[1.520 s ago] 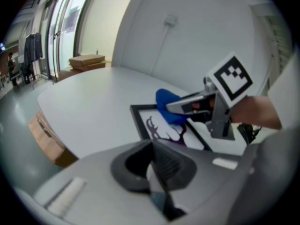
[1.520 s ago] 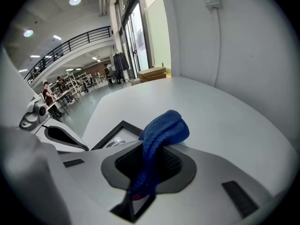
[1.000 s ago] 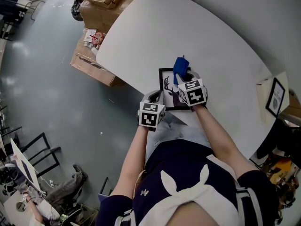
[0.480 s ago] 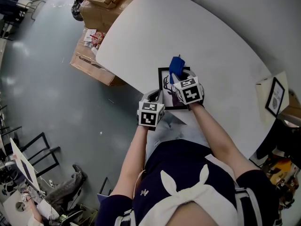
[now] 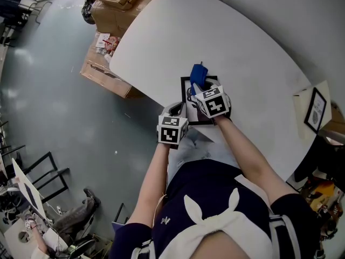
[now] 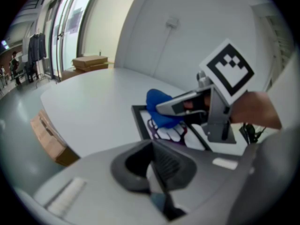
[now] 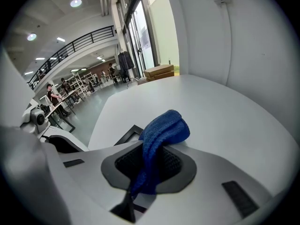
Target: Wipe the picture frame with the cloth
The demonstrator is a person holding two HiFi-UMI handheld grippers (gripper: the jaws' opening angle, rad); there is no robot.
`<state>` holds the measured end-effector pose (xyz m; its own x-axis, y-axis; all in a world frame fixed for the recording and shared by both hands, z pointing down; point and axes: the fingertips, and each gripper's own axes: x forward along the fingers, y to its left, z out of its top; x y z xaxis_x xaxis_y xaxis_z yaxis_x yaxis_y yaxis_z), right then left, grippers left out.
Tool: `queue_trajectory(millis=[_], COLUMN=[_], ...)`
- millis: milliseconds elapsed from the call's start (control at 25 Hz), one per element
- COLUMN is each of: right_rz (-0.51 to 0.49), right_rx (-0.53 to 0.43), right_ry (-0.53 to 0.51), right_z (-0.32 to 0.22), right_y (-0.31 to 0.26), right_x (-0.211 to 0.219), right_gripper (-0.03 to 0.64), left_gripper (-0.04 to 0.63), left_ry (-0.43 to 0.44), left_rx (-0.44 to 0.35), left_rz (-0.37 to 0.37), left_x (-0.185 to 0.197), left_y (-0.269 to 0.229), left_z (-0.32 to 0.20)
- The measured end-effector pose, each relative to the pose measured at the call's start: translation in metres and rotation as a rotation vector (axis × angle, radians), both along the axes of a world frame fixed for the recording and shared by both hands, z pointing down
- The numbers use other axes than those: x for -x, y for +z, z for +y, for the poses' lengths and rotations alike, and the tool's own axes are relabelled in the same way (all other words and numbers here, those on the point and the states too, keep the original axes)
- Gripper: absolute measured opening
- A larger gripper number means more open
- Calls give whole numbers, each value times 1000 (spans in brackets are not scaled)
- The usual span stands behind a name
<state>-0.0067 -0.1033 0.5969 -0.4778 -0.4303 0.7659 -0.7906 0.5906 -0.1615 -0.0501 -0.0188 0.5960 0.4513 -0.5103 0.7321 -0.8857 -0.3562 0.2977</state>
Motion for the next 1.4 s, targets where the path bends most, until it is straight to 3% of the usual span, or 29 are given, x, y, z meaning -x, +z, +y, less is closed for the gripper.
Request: queue_trajectory(millis=[760,1400], right_rz=[-1,-20], right_rx=[18,35], right_ry=[-85,-108], right_z=[2,13], right_y=[0,-3], right_x=[28,28], right_gripper=[61,61], left_gripper=[3,3], left_ry=[1,11], left_rx=[-2,-3], left_rz=[1,2], left_x=[-1,-2], left_y=[0,-2], left_z=[0,2])
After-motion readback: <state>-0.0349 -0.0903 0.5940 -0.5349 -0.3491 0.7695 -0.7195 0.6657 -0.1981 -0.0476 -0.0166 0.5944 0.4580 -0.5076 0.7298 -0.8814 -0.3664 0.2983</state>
